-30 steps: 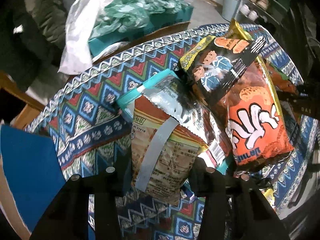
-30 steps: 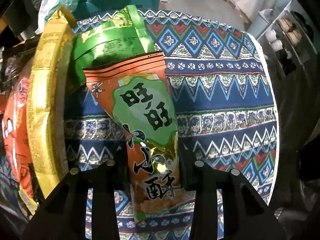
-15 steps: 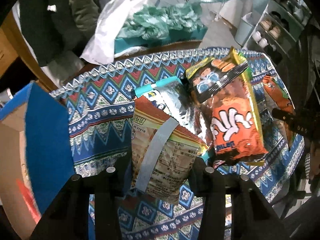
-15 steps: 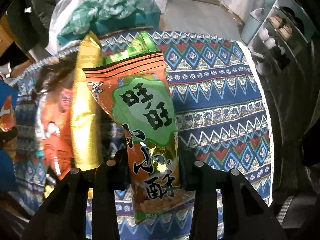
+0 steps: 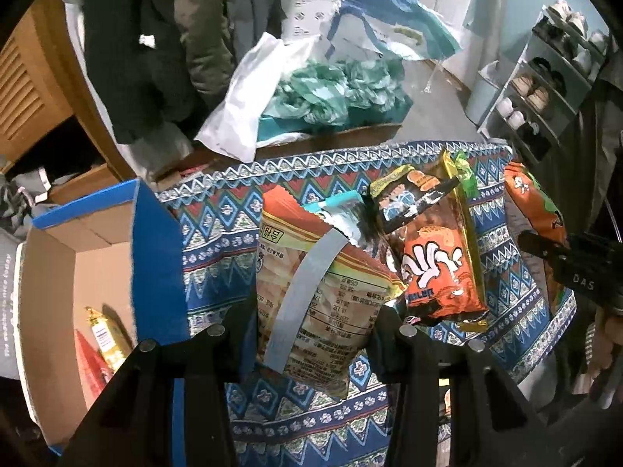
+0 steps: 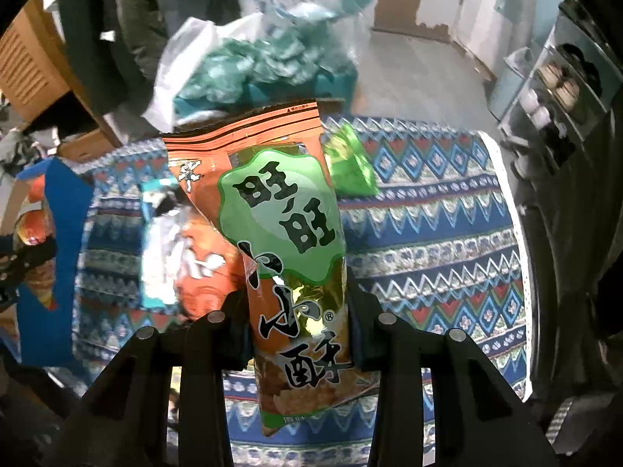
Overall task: Organize snacks
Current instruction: 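Grasp the clear noodle pack with the left tool while the right tool grasps the orange-green bag, then carry both packets over the box and release them inside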
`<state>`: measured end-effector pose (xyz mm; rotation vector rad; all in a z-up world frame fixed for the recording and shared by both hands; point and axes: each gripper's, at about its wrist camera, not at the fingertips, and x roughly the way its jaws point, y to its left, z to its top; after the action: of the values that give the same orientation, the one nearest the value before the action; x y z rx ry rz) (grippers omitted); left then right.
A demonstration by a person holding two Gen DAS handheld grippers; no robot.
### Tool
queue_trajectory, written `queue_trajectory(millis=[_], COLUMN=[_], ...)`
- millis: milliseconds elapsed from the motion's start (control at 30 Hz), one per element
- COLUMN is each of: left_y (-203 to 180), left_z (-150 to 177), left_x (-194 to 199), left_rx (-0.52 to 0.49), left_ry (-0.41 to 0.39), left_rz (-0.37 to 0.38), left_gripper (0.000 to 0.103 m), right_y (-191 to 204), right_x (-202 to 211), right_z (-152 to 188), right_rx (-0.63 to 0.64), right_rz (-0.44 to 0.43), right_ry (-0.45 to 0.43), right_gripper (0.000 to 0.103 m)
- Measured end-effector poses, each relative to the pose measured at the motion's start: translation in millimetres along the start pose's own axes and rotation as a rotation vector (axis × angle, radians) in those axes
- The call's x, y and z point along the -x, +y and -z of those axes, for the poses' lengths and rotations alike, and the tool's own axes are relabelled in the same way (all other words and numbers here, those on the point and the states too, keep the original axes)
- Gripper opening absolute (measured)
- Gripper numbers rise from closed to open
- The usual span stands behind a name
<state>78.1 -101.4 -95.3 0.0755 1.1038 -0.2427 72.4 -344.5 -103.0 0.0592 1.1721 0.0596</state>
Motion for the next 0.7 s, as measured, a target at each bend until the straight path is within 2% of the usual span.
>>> queue_trajectory(millis=[267, 700], left_y=[17.0, 66.1], left_z=[-1.0, 14.1], left_x=[19.7, 39.1], left_rx=[0.037, 0.127], left_ry=[-0.029, -0.041], left_rz=[-0.003, -0.066], left_gripper=[0.046, 0.046], right_y=[32.7, 103.9], right_x=[15.3, 27.3], right_z=[-11.5, -23.9], right_rx=[0.042, 0.147], right_rz=[-0.054, -0.159], right_ry=[-0.032, -0.045], right_gripper=[0.036, 0.036])
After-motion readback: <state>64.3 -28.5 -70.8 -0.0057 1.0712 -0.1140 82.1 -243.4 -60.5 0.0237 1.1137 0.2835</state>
